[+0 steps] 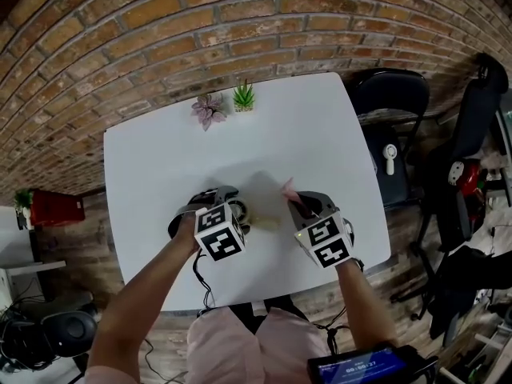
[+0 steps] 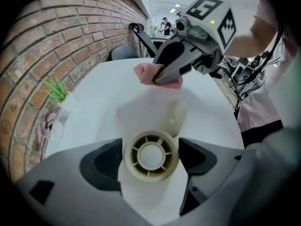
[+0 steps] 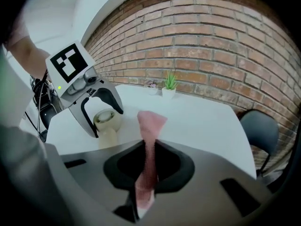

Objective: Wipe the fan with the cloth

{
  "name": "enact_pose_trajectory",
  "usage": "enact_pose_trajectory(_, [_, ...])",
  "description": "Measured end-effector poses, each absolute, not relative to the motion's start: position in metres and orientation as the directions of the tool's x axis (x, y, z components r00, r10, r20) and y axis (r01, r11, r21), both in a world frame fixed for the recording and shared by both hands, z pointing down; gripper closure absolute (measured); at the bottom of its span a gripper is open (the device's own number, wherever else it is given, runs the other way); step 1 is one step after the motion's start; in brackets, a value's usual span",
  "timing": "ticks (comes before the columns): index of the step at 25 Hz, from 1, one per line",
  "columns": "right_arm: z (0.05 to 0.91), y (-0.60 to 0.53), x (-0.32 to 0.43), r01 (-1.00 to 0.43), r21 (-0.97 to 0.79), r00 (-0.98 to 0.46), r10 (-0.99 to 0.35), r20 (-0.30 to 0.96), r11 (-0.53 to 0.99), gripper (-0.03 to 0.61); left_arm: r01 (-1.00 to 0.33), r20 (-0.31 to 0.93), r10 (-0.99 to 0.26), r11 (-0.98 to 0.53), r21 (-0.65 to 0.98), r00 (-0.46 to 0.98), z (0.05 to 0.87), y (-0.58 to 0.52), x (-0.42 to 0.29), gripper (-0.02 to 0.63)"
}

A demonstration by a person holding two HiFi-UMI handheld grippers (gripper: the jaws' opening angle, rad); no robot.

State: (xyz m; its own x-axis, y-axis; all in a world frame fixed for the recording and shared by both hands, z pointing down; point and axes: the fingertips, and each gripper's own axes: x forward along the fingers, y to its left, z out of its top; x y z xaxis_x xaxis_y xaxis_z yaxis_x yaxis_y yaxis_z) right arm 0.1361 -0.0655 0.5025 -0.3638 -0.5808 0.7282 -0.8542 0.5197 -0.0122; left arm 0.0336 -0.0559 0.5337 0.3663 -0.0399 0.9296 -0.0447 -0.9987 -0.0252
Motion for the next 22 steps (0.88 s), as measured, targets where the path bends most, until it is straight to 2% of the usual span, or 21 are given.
enact_pose_trajectory(6, [0.475, -0.064, 0.139, -0.863, -0.016, -0.384, -0.636, 0.67, 0.505, 0.543, -0.208, 0.846, -0.219, -0.969, -0.131, 0.486, 0.475, -0.071, 0.023, 0.238])
enact_pose_trajectory(9, [0.447, -0.062, 0.136, -0.86, -0.001, -0.401, -0.675, 0.619, 0.511, 0.541, -0.337, 0.755, -0.355, -0.923, -0.188, 0.552, 0.432, -0.071, 0.014, 0.239])
enact_pose_trajectory(12, [0.4, -0.062, 0.13, -0.858, 0.017, -0.425, -0.728, 0.537, 0.513, 0.541, -0.498, 0.61, -0.507, -0.843, -0.204, 0.609, 0.375, -0.068, 0.006, 0.239])
enact_pose_trajectory(16, [0.321, -0.056, 0.118, -0.862, 0.017, -0.462, -0.797, 0.388, 0.507, 0.538, -0.654, 0.286, -0.702, -0.712, -0.256, 0.653, 0.266, -0.055, 0.007, 0.247])
enact_pose_trajectory(18, [0.277, -0.049, 0.109, -0.857, 0.027, -0.484, -0.822, 0.299, 0.515, 0.537, -0.729, 0.112, -0.757, -0.652, -0.209, 0.644, 0.213, -0.044, 0.008, 0.301])
enact_pose_trajectory(20, [0.236, -0.043, 0.099, -0.848, 0.058, -0.505, -0.837, 0.212, 0.526, 0.535, -0.81, -0.012, -0.814, -0.577, -0.103, 0.581, 0.174, -0.038, -0.001, 0.447])
enact_pose_trajectory(22, [0.205, -0.037, 0.091, -0.847, 0.096, -0.509, -0.85, 0.138, 0.523, 0.535, -0.868, -0.088, -0.864, -0.489, -0.084, 0.496, 0.147, -0.032, -0.016, 0.588])
